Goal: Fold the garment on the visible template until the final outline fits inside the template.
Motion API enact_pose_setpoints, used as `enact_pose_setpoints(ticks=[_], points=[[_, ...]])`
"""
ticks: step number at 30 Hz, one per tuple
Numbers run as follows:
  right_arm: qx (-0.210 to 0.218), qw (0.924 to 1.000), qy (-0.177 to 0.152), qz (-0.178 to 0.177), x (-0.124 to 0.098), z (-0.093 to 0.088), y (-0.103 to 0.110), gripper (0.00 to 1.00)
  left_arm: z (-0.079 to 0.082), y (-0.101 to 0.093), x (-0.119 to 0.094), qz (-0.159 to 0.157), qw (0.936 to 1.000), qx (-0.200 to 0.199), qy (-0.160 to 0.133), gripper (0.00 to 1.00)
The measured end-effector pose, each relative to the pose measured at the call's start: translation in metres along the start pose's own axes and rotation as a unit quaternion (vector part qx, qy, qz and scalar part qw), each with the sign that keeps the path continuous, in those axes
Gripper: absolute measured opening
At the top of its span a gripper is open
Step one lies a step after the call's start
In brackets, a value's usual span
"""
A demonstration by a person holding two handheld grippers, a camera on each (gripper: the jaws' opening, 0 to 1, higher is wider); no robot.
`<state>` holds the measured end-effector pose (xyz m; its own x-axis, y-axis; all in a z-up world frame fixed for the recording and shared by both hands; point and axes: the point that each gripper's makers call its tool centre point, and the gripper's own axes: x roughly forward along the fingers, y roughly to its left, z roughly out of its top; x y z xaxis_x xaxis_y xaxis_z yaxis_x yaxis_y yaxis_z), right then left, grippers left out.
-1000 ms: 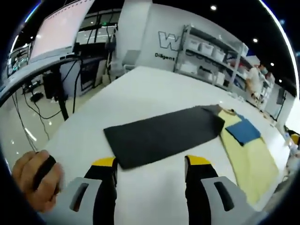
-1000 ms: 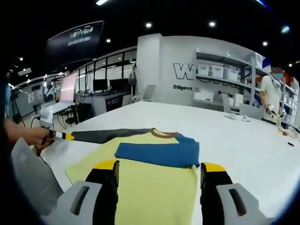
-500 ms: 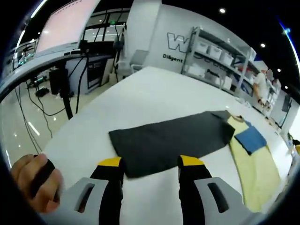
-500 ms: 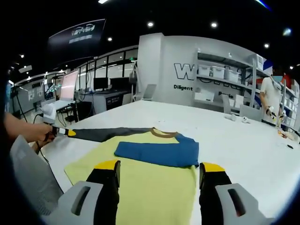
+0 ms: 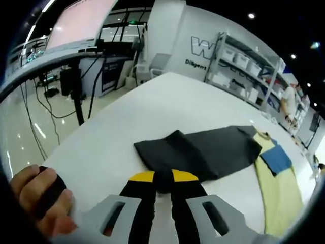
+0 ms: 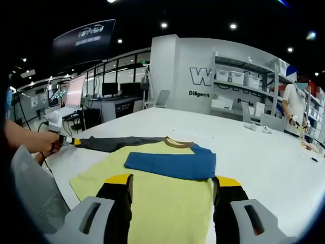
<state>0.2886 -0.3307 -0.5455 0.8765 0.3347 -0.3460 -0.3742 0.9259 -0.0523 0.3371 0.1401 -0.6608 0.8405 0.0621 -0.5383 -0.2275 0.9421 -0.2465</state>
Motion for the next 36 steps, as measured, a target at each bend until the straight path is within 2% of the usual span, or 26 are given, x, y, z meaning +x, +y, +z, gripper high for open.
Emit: enact_pose_setpoints(ticks=[12, 15, 17, 23, 27, 29, 32, 36], points=[[0.001, 1.0, -0.001, -0.001, 0.0, 0.001, -0.001, 0.64, 0.001, 0.003, -0.001, 0.012, 0.9994, 0.031, 0.005, 0.0], [0.002, 1.0, -0.003, -0.002, -0.001, 0.002, -0.001, 0.64, 0.01, 0.013, -0.008, 0.036, 0.999, 0.018, -0.022, 0.0], [0.001, 1.0, -0.003, -0.001, -0.001, 0.001, -0.001, 0.63, 0.015, 0.017, -0.012, 0.042, 0.9983, 0.024, -0.032, 0.0], [0.002, 1.0, -0.004, 0.001, -0.001, 0.002, 0.0, 0.63, 0.016, 0.026, -0.019, 0.055, 0.9978, 0.022, -0.03, 0.0], [0.004, 1.0, -0.006, 0.002, -0.001, 0.002, 0.0, 0.63, 0.004, 0.023, -0.016, 0.046, 0.9986, 0.025, -0.01, 0.0], [0.003, 1.0, -0.005, 0.002, -0.001, 0.002, 0.0, 0.63, 0.003, 0.021, -0.016, 0.045, 0.9987, 0.022, -0.01, 0.0], [0.003, 1.0, -0.004, 0.004, -0.001, 0.001, 0.001, 0.63, 0.007, 0.021, -0.015, 0.047, 0.9984, 0.021, -0.021, 0.08], [0.003, 1.0, -0.003, 0.007, -0.001, 0.001, 0.002, 0.63, 0.011, 0.024, -0.005, 0.058, 0.9978, 0.032, -0.009, 0.23]])
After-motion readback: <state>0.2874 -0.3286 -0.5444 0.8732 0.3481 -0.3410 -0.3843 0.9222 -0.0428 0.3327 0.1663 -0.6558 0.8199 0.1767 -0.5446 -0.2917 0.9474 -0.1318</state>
